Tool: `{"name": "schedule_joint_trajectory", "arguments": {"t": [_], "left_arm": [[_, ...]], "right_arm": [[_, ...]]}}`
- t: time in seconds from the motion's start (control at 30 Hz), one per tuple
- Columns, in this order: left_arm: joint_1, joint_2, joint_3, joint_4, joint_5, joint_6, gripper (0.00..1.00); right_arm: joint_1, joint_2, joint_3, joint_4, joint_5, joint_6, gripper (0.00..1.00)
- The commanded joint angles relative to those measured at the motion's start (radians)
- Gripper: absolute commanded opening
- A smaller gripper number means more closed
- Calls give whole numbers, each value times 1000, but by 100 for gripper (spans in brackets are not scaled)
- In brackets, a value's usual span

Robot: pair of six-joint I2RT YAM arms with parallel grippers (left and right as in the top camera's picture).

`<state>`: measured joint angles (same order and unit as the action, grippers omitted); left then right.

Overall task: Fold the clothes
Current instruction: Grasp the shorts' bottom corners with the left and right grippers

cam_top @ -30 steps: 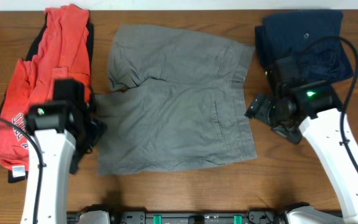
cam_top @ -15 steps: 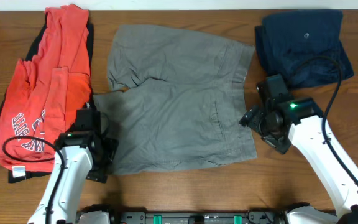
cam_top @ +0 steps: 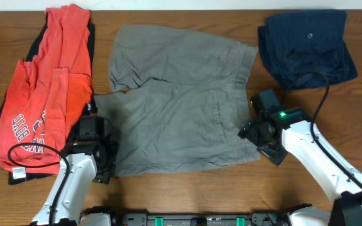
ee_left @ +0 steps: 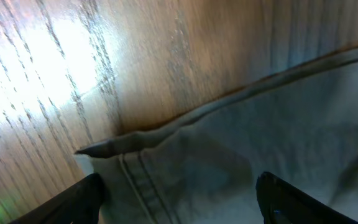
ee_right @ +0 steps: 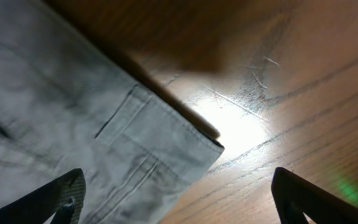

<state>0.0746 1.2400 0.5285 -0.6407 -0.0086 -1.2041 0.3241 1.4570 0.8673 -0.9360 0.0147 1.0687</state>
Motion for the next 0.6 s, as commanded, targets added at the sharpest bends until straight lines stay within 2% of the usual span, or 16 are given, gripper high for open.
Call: {"name": "schedule_joint_trajectory", "arguments": {"t": [0.0, 0.13, 0.37, 0.57], "left_arm": [[-2, 13, -22, 3, -63, -6, 77], [-2, 42, -38, 23, -64, -14, 77], [-2, 104, -50, 62, -64, -14, 77], [-2, 163, -50, 101, -63, -14, 76]], "right_arm": [[19, 43, -14, 10, 3, 68, 92], [42, 110, -15, 40, 3, 79, 89], [64, 223, -15, 67, 0, 87, 90], [70, 312, -32, 149, -6, 86, 79]]}}
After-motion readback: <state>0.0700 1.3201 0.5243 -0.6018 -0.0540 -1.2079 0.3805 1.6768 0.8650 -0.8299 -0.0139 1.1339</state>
